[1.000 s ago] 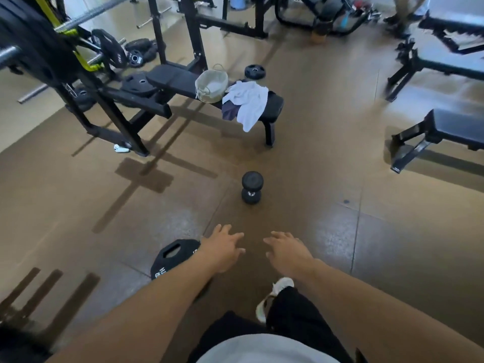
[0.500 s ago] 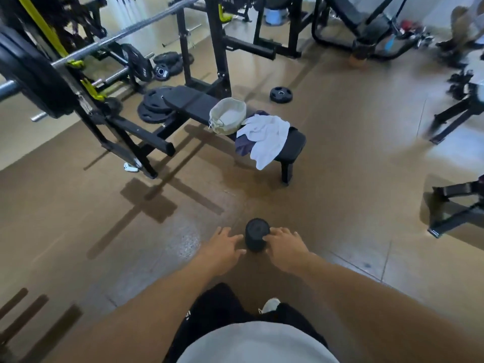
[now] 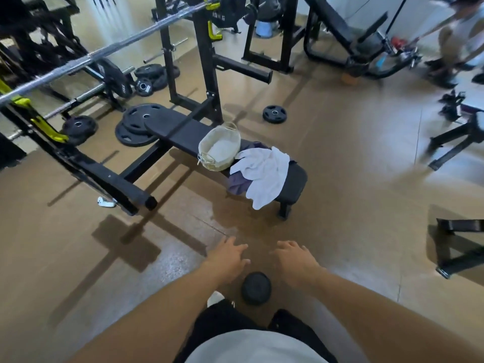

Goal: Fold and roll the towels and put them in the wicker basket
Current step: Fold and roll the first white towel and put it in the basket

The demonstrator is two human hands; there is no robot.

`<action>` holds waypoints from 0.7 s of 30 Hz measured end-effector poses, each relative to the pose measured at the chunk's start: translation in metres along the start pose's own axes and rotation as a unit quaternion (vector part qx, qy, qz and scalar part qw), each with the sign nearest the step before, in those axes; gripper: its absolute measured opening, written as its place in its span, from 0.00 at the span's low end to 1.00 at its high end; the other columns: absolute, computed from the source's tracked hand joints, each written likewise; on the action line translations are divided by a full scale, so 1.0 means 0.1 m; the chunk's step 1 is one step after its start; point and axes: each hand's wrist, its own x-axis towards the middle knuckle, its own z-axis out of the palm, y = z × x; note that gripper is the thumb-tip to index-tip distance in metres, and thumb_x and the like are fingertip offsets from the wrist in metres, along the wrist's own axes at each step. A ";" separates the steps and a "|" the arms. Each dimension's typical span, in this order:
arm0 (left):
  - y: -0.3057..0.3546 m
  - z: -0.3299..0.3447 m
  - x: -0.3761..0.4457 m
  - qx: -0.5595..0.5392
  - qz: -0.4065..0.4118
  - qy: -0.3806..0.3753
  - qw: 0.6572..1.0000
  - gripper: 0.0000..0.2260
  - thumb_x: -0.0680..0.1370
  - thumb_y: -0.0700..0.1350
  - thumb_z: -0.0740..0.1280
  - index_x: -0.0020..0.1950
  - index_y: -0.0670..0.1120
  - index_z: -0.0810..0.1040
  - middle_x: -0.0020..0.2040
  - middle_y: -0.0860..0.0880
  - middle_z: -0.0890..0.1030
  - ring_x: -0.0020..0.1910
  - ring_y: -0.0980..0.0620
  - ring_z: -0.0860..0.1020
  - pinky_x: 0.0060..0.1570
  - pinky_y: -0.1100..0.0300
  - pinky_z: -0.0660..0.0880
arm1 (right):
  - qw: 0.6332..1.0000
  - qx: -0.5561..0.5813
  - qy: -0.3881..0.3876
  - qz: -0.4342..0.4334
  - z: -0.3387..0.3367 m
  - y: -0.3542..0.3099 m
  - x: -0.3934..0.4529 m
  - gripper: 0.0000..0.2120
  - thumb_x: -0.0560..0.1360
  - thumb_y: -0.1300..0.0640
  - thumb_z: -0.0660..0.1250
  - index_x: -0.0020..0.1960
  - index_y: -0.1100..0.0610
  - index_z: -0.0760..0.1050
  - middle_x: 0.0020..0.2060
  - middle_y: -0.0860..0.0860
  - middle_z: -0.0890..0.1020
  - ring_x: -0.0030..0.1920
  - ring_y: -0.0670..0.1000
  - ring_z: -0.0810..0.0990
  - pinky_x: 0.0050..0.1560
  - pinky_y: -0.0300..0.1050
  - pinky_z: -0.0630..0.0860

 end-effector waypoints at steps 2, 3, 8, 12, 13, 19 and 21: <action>-0.10 -0.27 0.24 0.012 0.010 -0.004 1.000 0.26 0.83 0.60 0.58 0.81 0.55 0.60 0.81 0.44 0.58 0.80 0.40 0.56 0.72 0.38 0.62 | 1.000 0.014 0.013 0.010 -0.22 0.02 0.23 0.22 0.84 0.51 0.58 0.78 0.50 0.65 0.81 0.53 0.59 0.80 0.58 0.56 0.76 0.62 0.59; -0.14 -0.39 0.35 0.015 0.018 -0.004 1.000 0.26 0.84 0.59 0.58 0.81 0.54 0.60 0.81 0.44 0.58 0.80 0.40 0.56 0.72 0.40 0.62 | 1.000 0.020 0.016 0.012 -0.31 0.03 0.33 0.22 0.84 0.51 0.58 0.78 0.51 0.65 0.81 0.53 0.59 0.80 0.58 0.56 0.77 0.62 0.59; -0.20 -0.83 0.89 -0.012 0.015 0.005 1.000 0.24 0.83 0.58 0.59 0.79 0.54 0.63 0.78 0.44 0.63 0.79 0.40 0.58 0.71 0.40 0.65 | 0.999 0.033 0.008 0.009 -0.64 0.14 0.82 0.22 0.83 0.51 0.58 0.77 0.51 0.66 0.80 0.52 0.60 0.79 0.57 0.57 0.77 0.62 0.59; -0.11 -1.06 1.31 0.002 -0.006 -0.004 1.000 0.24 0.84 0.57 0.57 0.81 0.54 0.60 0.80 0.45 0.58 0.82 0.42 0.48 0.73 0.34 0.57 | 1.000 0.012 -0.011 -0.012 -0.91 0.40 1.31 0.23 0.82 0.53 0.59 0.76 0.50 0.67 0.79 0.52 0.61 0.79 0.57 0.58 0.76 0.64 0.60; -0.08 -1.12 1.42 0.008 -0.017 -0.005 1.000 0.25 0.85 0.57 0.56 0.81 0.54 0.59 0.81 0.45 0.56 0.82 0.42 0.45 0.73 0.32 0.54 | 1.000 0.003 -0.017 -0.017 -1.00 0.48 1.43 0.23 0.81 0.53 0.59 0.76 0.50 0.67 0.79 0.52 0.61 0.79 0.58 0.58 0.75 0.64 0.59; 0.20 -1.51 2.00 -0.027 -0.064 -0.001 0.998 0.25 0.84 0.59 0.55 0.81 0.56 0.58 0.82 0.46 0.55 0.82 0.43 0.43 0.73 0.29 0.46 | 0.998 -0.021 -0.024 -0.048 -1.52 1.04 2.05 0.23 0.82 0.47 0.59 0.76 0.49 0.66 0.78 0.52 0.62 0.78 0.58 0.59 0.75 0.67 0.59; 0.34 -1.60 2.14 -0.038 -0.064 0.004 0.997 0.25 0.84 0.59 0.55 0.81 0.56 0.58 0.82 0.46 0.55 0.82 0.43 0.43 0.74 0.32 0.47 | 0.998 -0.021 -0.031 -0.056 -1.62 1.23 2.23 0.24 0.81 0.47 0.60 0.76 0.49 0.66 0.78 0.52 0.63 0.77 0.58 0.60 0.75 0.69 0.59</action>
